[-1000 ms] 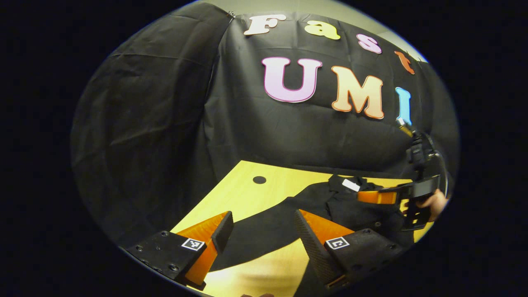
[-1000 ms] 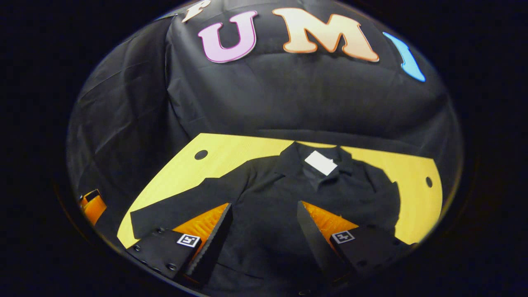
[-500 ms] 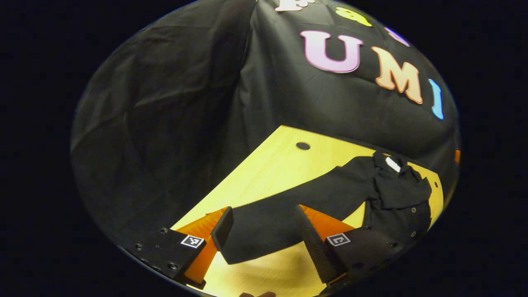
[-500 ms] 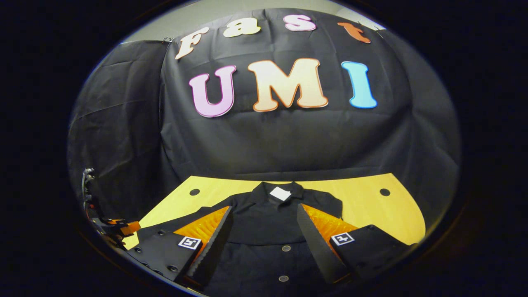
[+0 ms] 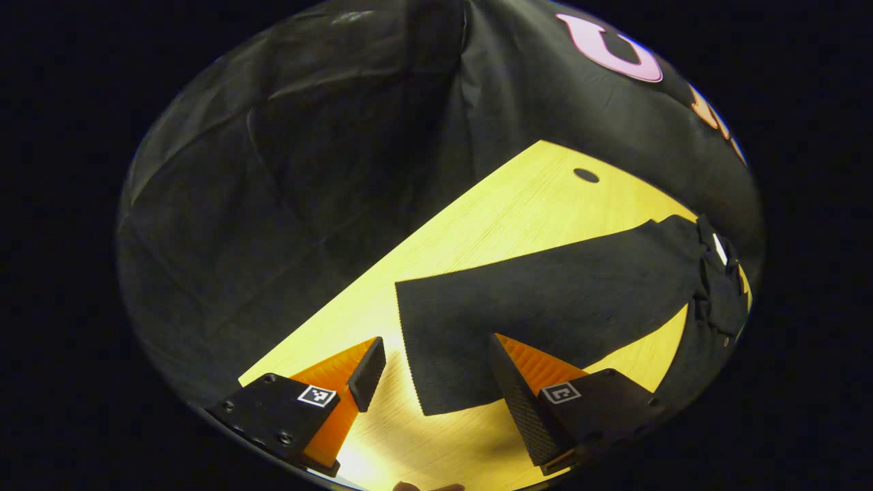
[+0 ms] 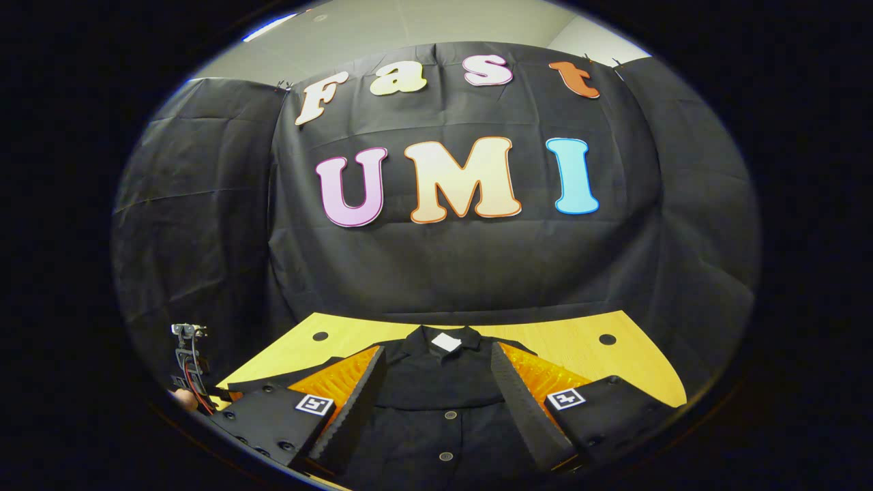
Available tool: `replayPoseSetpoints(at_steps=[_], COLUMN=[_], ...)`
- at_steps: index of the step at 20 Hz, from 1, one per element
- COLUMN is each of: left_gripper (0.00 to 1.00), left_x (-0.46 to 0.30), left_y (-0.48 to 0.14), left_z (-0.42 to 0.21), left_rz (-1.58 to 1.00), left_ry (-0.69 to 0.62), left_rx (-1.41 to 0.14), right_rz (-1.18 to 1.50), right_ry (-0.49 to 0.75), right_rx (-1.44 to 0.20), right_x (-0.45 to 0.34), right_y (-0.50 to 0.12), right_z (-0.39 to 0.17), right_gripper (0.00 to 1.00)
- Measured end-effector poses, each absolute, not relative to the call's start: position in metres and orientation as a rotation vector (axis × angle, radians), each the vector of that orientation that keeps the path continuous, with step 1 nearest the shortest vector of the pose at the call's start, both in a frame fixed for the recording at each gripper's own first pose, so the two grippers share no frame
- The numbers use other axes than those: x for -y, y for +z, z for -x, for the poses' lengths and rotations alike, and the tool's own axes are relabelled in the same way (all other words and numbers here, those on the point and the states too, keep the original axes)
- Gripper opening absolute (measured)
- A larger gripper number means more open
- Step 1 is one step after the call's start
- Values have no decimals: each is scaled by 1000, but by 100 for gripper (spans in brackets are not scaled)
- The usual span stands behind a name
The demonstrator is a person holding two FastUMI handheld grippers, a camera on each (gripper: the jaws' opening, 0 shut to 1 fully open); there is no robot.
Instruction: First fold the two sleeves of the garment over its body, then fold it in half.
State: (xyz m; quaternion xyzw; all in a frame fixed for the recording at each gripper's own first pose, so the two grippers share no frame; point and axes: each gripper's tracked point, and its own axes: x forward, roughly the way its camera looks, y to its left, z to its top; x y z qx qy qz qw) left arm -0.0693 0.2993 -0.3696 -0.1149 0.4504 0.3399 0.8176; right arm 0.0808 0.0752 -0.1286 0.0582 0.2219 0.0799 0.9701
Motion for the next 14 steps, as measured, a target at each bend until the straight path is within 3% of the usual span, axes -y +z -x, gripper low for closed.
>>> replayPoseSetpoints(at_steps=[1, 2, 7, 11, 14], left_gripper=[94, 93, 88, 55, 4], left_x=[-297, -299, -295, -284, -280], left_y=[-373, -370, -371, -369, -374], left_z=[69, 71, 63, 47, 30], left_rz=[269, 293, 306, 316, 320], left_ry=[726, 726, 652, 612, 595], left_rx=[-979, -984, -998, -1016, -996], right_rz=[-102, -95, -98, -88, -94], right_ry=[164, 165, 162, 145, 115], right_rx=[-451, -455, -476, -476, -468], right_x=[-71, -71, -65, -54, -41], right_y=[-130, -131, -136, -139, -138], right_z=[-76, -75, -68, -66, -64], right_gripper=[94, 98, 97, 98, 98])
